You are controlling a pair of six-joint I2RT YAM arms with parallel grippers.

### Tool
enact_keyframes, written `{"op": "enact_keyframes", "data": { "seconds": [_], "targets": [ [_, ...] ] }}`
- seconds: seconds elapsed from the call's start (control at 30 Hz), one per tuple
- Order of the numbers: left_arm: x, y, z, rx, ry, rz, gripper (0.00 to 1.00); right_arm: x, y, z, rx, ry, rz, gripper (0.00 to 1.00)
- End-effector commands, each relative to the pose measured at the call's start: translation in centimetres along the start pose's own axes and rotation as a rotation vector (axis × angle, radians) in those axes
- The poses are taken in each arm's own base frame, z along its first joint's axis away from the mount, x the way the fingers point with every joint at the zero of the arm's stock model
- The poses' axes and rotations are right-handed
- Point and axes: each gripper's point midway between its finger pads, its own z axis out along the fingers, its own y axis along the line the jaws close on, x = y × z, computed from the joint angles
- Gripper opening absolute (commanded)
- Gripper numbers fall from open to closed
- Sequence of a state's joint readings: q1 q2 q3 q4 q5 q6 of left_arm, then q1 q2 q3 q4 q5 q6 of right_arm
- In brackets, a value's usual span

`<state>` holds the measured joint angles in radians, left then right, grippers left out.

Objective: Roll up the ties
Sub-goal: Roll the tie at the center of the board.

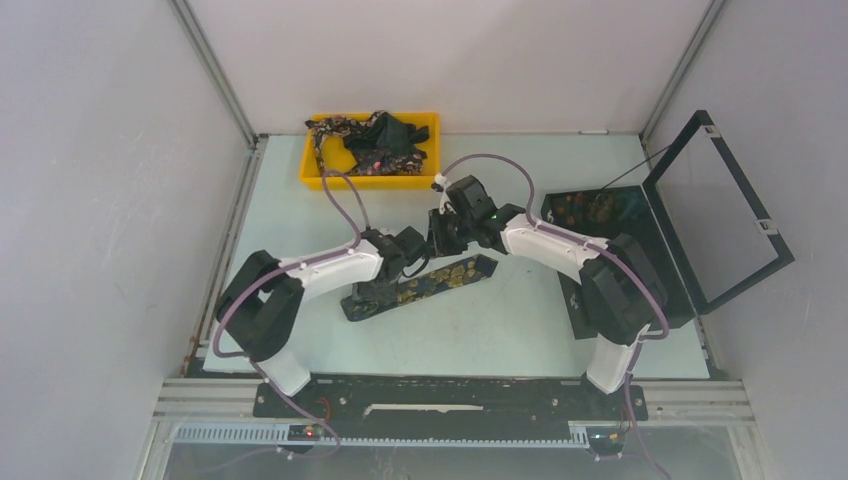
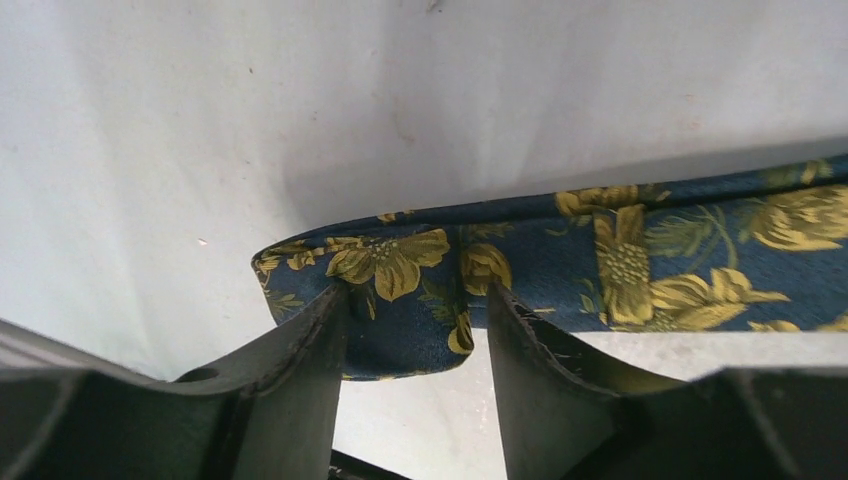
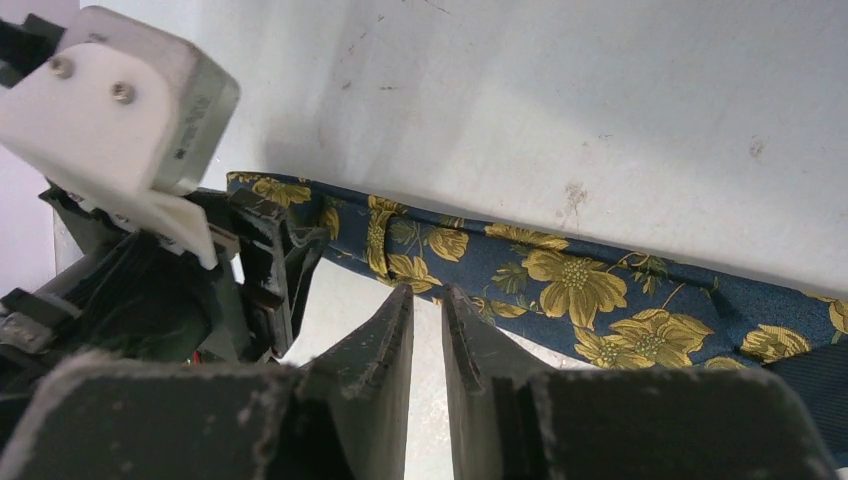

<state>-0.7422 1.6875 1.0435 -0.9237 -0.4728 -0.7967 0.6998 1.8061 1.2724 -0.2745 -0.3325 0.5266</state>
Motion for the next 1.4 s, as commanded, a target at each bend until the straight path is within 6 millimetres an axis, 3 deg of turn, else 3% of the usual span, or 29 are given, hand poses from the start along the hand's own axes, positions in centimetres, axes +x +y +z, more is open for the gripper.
{"op": "enact_keyframes", "data": {
  "seconds": [0.0, 0.3, 0.5, 0.67, 1.03, 1.37],
  "targets": [
    [-1.6, -1.8, -1.9, 0.151, -0.092, -0.116, 0.57, -2.1, 1.4, -1.6, -0.025, -0.084, -0.023, 0.2],
    [-2.9, 2.5, -5.1, 0.177, -0.279, -0.234, 0.72, -2.0, 4.3, -1.2, -0.101, -0.088, -0.069, 0.2],
    [-3.2, 6.1, -7.1, 0.205, -0.426, -0.344, 0.73, -1.2, 7.3, 0.0, -0.16, -0.057, -0.121, 0.2],
    [-3.0, 8.6, -7.4, 0.25, -0.558, -0.465, 0.75, -0.3, 10.1, 1.3, -0.211, -0.014, -0.174, 0.2],
    [-0.3, 9.5, -5.0, 0.496, -0.564, -0.673, 0.74, 2.5, 15.5, 4.9, -0.304, 0.1, -0.219, 0.2],
    [0.2, 10.6, -4.9, 0.518, -0.605, -0.782, 0.68, 4.6, 15.7, 7.8, -0.288, 0.172, -0.213, 0.2]
  ]
}}
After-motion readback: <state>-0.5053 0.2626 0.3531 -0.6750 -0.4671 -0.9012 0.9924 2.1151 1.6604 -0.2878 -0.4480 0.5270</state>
